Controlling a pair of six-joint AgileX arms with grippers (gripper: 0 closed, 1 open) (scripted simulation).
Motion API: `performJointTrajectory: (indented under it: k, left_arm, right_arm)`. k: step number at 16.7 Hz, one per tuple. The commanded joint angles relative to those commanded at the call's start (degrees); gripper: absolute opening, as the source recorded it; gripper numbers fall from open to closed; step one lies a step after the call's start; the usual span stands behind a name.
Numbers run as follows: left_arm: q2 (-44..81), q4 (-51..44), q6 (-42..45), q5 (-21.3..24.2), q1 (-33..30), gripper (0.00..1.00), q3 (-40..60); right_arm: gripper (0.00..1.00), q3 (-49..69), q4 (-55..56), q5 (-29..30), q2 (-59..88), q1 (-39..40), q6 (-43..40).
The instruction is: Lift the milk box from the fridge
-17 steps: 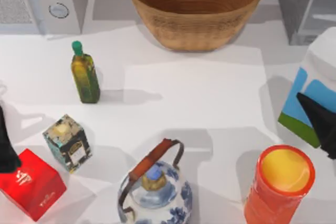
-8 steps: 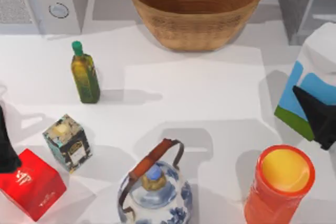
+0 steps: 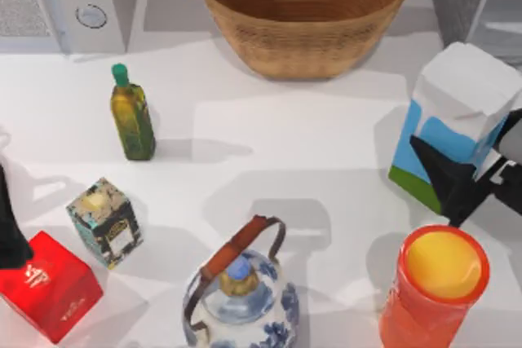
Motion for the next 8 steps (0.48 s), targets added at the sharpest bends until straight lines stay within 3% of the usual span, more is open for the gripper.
performJointTrajectory:
  k: [3, 8]
  left_arm:
    - [0.00, 0.00, 0.00, 0.00, 0.00, 1.00, 0.00]
    - [0.00, 0.00, 0.00, 0.00, 0.00, 1.00, 0.00]
  right_arm:
    - [0.00, 0.00, 0.00, 0.00, 0.00, 0.00, 0.00]
    - [0.38, 0.00, 0.00, 0.00, 0.00, 0.00, 0.00]
